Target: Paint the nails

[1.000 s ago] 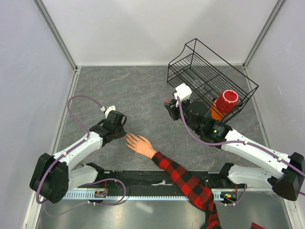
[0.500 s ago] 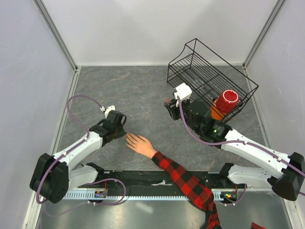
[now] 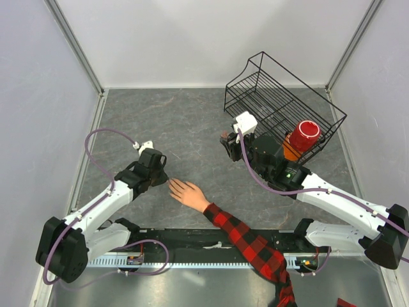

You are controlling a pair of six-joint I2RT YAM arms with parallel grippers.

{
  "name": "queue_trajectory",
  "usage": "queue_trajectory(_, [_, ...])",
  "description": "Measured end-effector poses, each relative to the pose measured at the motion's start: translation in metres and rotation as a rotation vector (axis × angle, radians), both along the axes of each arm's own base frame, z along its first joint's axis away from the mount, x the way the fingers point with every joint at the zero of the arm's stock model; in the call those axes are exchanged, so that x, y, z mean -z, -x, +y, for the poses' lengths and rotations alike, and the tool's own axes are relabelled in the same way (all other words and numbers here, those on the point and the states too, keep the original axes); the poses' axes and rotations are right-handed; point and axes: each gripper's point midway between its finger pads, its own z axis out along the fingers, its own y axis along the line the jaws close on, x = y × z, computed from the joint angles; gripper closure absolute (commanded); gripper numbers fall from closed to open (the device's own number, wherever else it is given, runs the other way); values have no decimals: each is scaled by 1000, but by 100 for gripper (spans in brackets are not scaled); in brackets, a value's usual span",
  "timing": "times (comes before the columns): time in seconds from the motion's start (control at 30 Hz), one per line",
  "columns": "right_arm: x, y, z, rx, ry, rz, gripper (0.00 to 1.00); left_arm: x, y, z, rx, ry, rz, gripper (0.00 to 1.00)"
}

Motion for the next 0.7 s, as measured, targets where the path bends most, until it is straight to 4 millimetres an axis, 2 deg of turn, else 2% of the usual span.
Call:
queue_trajectory(0.3, [0, 0, 0, 0, -2, 2, 100, 11, 4, -3, 18, -1, 49, 98])
queue_trajectory(0.7, [0, 0, 0, 1, -5, 4, 100, 13, 4, -4, 21, -1, 56, 98])
